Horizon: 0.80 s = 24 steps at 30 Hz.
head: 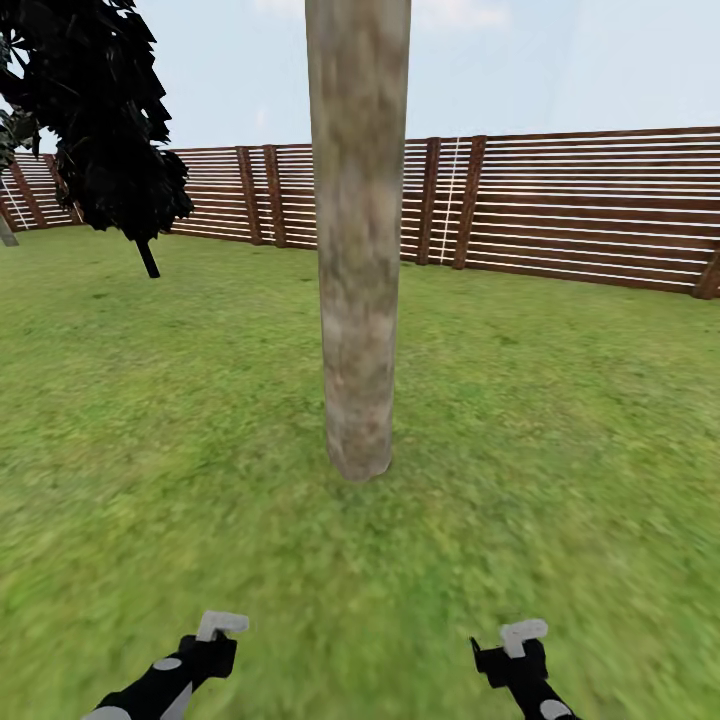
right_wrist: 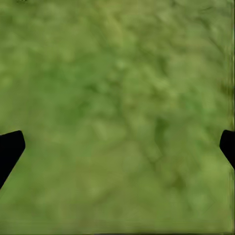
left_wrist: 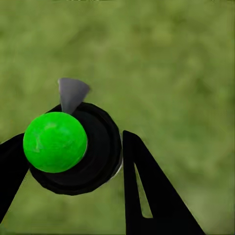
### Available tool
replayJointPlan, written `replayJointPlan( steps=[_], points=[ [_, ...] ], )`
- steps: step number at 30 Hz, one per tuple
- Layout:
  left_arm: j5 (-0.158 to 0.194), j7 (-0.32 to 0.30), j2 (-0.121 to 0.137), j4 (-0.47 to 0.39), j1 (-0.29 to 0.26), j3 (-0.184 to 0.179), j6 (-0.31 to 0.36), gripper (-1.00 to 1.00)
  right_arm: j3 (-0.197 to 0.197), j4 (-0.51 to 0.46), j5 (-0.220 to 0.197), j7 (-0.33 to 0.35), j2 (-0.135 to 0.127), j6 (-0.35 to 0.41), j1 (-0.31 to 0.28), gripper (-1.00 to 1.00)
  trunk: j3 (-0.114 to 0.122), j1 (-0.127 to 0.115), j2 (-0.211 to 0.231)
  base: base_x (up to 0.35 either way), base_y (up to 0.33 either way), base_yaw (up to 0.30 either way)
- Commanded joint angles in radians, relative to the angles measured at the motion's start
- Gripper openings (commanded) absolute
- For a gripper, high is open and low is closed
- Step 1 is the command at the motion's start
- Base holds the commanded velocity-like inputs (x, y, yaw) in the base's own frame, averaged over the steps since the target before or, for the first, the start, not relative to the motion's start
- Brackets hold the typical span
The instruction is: In the garden, pick up the pesticide atomizer on the floor and spray pesticide onto both trees until each tree trunk is fully covered.
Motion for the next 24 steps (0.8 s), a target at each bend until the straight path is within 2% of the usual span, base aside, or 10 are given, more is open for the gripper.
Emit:
replayJointPlan(
  steps=[1,4,6,10,18,21,24],
  points=[
    [-0.009,-0.004,0.002,-0.001,-0.001,0.008,-0.006,-1.0,-0.006,0.002,0.002,-0.006,-0.006,-0.005,0.001,1.0,-0.001,0.0,0.0,0.0,0.0,0.0],
    [-0.008,-0.006,-0.01,-0.002,0.012,0.001,-0.014,-1.0,-0.006,0.0,-0.006,-0.007,-0.027,-0.011,0.021,1.0,-0.001,0.0,0.0,0.0,0.0,0.0],
    [-0.007,-0.007,-0.012,-0.01,0.021,0.0,-0.015,-1.0,-0.006,0.0,-0.007,-0.008,-0.031,-0.026,0.024,1.0,-0.001,0.0,0.0,0.03,0.0,0.0],
    [-0.008,-0.006,-0.014,-0.016,0.021,0.0,-0.005,-1.0,-0.007,0.003,-0.009,-0.008,-0.034,-0.085,0.028,1.0,-0.001,0.0,0.0,0.25,-0.004,0.0],
    [-0.007,-0.005,-0.015,-0.017,0.012,0.002,0.009,-1.0,-0.009,0.002,-0.012,-0.009,-0.034,-0.094,0.036,1.0,-0.001,0.0,0.0,0.287,-0.137,0.0],
    [-0.006,-0.005,-0.015,-0.071,0.014,0.003,0.072,-1.0,-0.009,0.002,-0.012,-0.009,-0.034,-0.094,0.036,1.0,-0.001,0.0,0.0,0.233,-0.196,0.0],
    [-0.004,-0.007,-0.016,-0.14,0.023,0.004,0.097,-1.0,-0.009,0.002,-0.012,-0.024,-0.034,-0.094,0.036,1.0,-0.001,0.0,0.0,0.212,-0.211,0.0]
  ],
)
